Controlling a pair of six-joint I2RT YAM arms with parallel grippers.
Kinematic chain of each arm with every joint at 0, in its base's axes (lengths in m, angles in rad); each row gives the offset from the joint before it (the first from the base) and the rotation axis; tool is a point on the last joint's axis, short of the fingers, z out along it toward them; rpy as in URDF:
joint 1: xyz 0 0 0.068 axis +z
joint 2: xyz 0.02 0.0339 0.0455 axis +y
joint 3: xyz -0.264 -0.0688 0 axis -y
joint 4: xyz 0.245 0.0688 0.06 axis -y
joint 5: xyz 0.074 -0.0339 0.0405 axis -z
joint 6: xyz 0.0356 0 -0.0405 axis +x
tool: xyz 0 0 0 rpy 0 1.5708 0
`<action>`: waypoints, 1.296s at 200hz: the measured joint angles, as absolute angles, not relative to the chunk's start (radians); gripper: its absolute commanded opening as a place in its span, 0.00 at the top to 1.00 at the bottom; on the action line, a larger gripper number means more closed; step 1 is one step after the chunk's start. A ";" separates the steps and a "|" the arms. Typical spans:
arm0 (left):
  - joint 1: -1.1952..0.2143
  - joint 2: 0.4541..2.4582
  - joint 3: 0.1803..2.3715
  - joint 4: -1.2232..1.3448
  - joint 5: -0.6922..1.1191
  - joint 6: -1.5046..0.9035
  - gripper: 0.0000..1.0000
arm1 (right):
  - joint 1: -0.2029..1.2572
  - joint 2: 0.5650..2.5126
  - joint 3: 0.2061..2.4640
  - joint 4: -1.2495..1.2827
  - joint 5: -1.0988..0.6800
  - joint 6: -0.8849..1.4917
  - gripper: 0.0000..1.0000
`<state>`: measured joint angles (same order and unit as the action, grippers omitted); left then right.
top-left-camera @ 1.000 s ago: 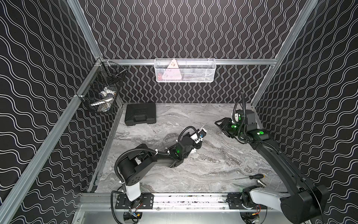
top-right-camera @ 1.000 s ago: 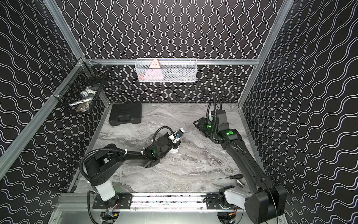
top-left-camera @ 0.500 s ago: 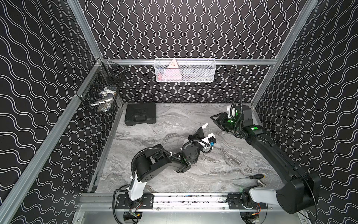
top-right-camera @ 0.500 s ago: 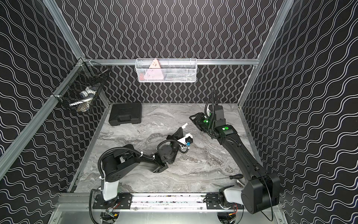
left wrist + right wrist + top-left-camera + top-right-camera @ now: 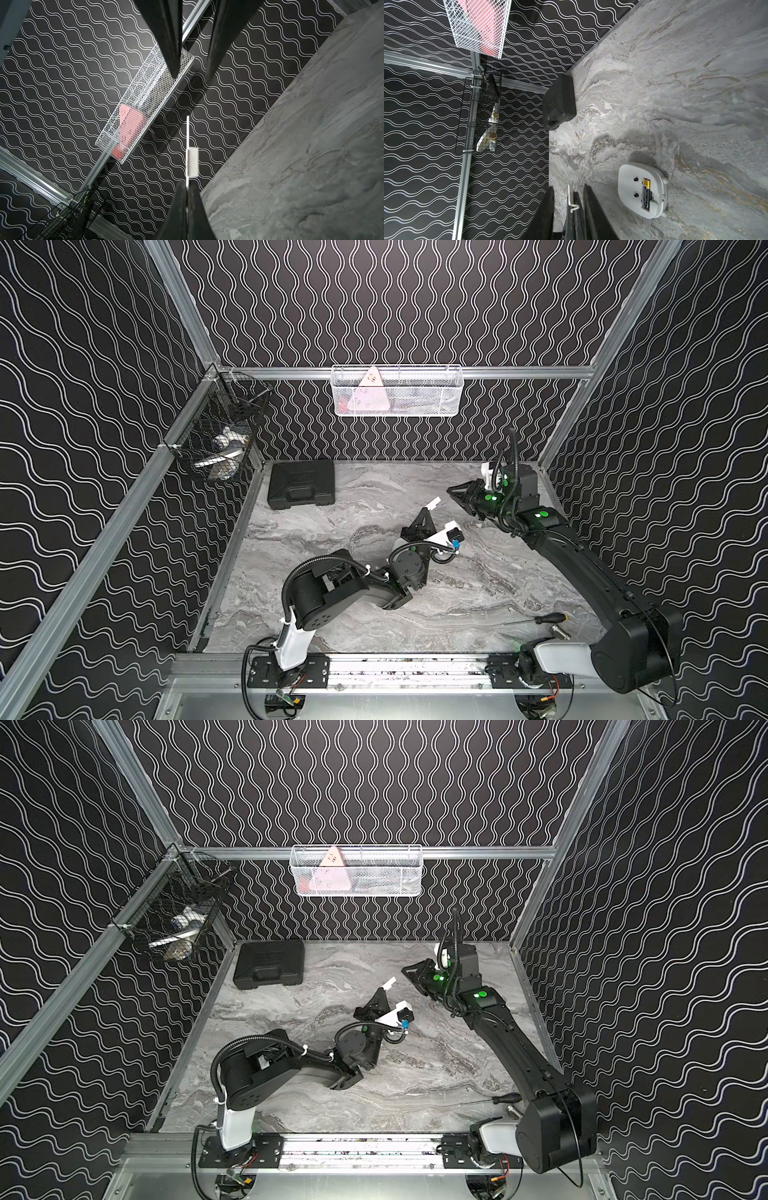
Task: Insert the battery into the alarm
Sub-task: Pick up the cover from the center of the board.
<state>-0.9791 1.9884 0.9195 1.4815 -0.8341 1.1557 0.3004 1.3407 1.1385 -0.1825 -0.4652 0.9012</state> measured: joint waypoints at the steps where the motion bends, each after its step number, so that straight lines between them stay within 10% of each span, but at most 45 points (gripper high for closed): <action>1: -0.979 1.988 0.920 1.481 -0.834 1.156 1.00 | 0.301 1.341 1.139 -0.182 -0.467 0.901 0.75; 259: -0.987 1.988 0.929 1.484 -0.863 1.177 1.00 | 0.351 1.374 1.117 -0.162 -0.495 0.924 1.00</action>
